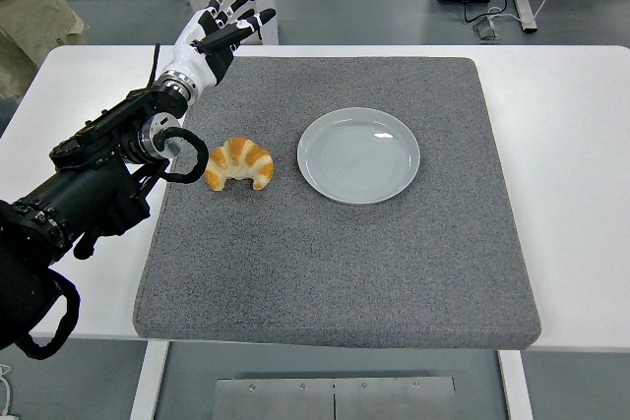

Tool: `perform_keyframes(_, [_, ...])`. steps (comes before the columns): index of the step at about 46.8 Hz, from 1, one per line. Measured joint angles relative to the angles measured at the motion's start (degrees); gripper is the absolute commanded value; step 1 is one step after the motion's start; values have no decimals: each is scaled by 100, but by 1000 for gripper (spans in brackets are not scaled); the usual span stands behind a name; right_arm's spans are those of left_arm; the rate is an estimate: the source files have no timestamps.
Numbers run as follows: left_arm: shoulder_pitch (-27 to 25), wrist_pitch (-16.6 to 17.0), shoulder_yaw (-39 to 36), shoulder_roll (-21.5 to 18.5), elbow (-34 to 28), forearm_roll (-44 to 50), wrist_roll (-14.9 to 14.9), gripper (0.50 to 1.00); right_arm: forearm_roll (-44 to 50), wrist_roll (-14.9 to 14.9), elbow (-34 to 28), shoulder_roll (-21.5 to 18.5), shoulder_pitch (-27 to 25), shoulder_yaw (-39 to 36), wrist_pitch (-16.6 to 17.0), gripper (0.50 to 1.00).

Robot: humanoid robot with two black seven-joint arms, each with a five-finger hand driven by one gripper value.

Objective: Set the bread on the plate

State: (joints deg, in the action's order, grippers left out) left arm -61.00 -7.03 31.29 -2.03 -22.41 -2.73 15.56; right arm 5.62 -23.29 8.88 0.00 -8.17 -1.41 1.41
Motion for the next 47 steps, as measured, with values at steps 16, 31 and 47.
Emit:
perform_keyframes(16, [-14,23,46,-2,-8,7,25,974,0,0,0,0,0,0,0,1000])
perform_keyframes(31, [-288,58,-25,-52,-2,-16,20,974,0,0,0,0,0,0,0,1000])
perform_keyframes(47, [-609,-1,-743,-336,-180,-119,0,974,0,-4,0,0,0,0,0,1000])
